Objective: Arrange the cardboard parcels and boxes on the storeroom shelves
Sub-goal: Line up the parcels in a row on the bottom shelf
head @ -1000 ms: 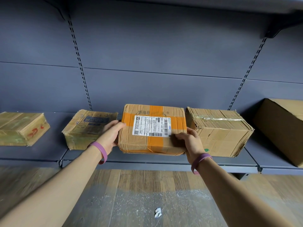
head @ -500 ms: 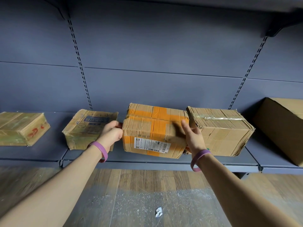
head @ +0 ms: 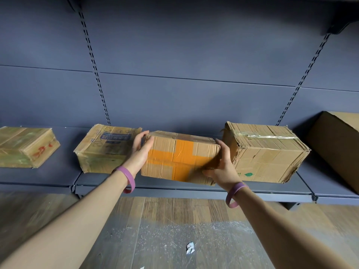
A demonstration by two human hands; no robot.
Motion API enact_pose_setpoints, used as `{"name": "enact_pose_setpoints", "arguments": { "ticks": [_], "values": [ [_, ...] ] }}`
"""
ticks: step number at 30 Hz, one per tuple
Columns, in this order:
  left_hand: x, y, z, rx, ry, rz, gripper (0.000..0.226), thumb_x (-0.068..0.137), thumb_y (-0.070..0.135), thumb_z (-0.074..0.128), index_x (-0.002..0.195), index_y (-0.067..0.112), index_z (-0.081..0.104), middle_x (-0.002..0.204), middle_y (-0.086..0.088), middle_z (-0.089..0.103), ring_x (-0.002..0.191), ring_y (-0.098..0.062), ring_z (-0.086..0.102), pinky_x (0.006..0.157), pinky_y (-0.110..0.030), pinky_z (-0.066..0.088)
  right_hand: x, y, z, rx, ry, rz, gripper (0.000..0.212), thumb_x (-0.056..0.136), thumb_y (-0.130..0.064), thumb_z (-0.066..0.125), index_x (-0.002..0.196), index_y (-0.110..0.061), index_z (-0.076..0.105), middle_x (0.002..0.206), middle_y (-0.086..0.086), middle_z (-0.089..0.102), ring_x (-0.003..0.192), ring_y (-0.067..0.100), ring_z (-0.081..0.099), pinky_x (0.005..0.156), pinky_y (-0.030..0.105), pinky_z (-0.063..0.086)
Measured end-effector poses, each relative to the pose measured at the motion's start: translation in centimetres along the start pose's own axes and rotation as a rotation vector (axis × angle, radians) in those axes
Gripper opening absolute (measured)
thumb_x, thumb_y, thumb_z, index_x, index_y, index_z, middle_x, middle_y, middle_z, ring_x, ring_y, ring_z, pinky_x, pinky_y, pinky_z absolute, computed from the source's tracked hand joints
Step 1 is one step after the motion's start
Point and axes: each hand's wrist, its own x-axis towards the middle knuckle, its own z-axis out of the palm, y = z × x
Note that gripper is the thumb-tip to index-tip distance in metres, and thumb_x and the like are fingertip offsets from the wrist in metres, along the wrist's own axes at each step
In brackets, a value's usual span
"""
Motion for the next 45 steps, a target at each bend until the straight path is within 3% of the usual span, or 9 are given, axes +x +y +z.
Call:
{"name": "enact_pose_setpoints", "arguments": {
  "ticks": [3,6,9,14,21,26,30,34,45],
  "values": [
    [0.4,-1.4,0.2,0.074,0.01,-0.027,0.032,0.103,0.039,0.05,0.13,0.028,0.038,0.133,0.002,0.037,0.118,-0.02,0.044,0.096,-0.04,0.043,0.5,1.7,0.7,-0.065,0.033,0.027,0.083,0.07,0.023,0.072,0.123,-0.024,0.028,0.116,-0.011,0.043,0.102,0.012,0.052,0.078,0.014,0.053],
    [1.0,-3.2,0.7,0.129,0.032,-0.071,0.03,0.102,0.033,0.055,0.122,0.023,0.035,0.124,-0.008,0.043,0.098,-0.017,0.05,0.079,-0.032,0.046,1.3,3.2,1.4,-0.18,0.114,0.065,0.08,0.07,0.006,0.079,0.109,-0.044,0.031,0.116,-0.015,0.052,0.108,0.026,0.054,0.099,0.044,0.046],
    [1.8,-4.6,1.3,0.156,0.062,-0.117,0.029,0.098,0.024,0.059,0.116,0.023,0.036,0.125,-0.011,0.043,0.109,-0.026,0.051,0.077,-0.034,0.046,2.0,4.4,1.9,-0.182,0.13,0.117,0.076,0.072,0.006,0.071,0.1,-0.055,0.035,0.113,-0.025,0.052,0.108,0.03,0.053,0.1,0.057,0.042],
    [2.7,-6.1,1.9,0.141,0.089,-0.136,0.031,0.097,0.021,0.061,0.118,0.023,0.038,0.127,-0.01,0.041,0.111,-0.027,0.05,0.082,-0.039,0.051,3.1,6.2,3.2,-0.115,0.107,0.141,0.074,0.073,0.001,0.064,0.101,-0.063,0.041,0.112,-0.028,0.053,0.114,0.027,0.058,0.104,0.06,0.04],
    [3.3,-7.0,3.1,0.136,0.128,-0.104,0.028,0.101,0.019,0.055,0.119,0.027,0.035,0.109,-0.008,0.048,0.077,-0.019,0.052,0.069,-0.033,0.047,3.6,5.7,4.6,-0.139,0.156,0.159,0.071,0.076,0.007,0.058,0.115,-0.051,0.044,0.121,-0.009,0.054,0.123,0.023,0.045,0.112,0.052,0.033],
    [3.1,-6.1,3.2,0.107,0.151,-0.134,0.034,0.099,0.017,0.058,0.128,0.02,0.039,0.117,-0.008,0.048,0.082,-0.012,0.051,0.063,-0.021,0.042,3.3,4.7,4.9,-0.216,0.124,0.199,0.066,0.076,-0.003,0.061,0.127,-0.042,0.047,0.147,0.003,0.042,0.14,0.03,0.029,0.111,0.028,0.018],
    [2.8,-3.6,2.3,0.134,0.124,-0.06,0.039,0.099,0.019,0.059,0.137,0.013,0.05,0.13,-0.003,0.052,0.104,-0.01,0.048,0.077,-0.014,0.039,3.2,2.2,5.2,-0.347,0.143,0.174,0.074,0.075,-0.027,0.055,0.147,-0.029,0.041,0.163,0.005,0.017,0.148,0.027,0.007,0.119,0.04,0.015],
    [2.1,-1.4,1.9,0.065,0.048,-0.015,0.042,0.101,0.024,0.056,0.142,0.017,0.051,0.145,0.002,0.048,0.133,-0.015,0.043,0.093,-0.023,0.033,3.5,-0.7,6.6,-0.299,0.156,0.109,0.062,0.088,-0.015,0.064,0.146,-0.026,0.044,0.16,0.004,0.027,0.149,0.026,0.011,0.121,0.047,0.017],
    [0.5,1.8,5.1,-0.06,-0.133,0.028,0.043,0.1,0.034,0.055,0.142,0.023,0.05,0.149,0.001,0.049,0.133,-0.021,0.048,0.097,-0.03,0.044,0.2,-5.9,6.5,-0.423,0.205,0.125,0.07,0.074,-0.028,0.062,0.142,-0.019,0.049,0.151,0.006,0.041,0.145,0.024,0.024,0.119,0.04,0.021]
  ]
}}
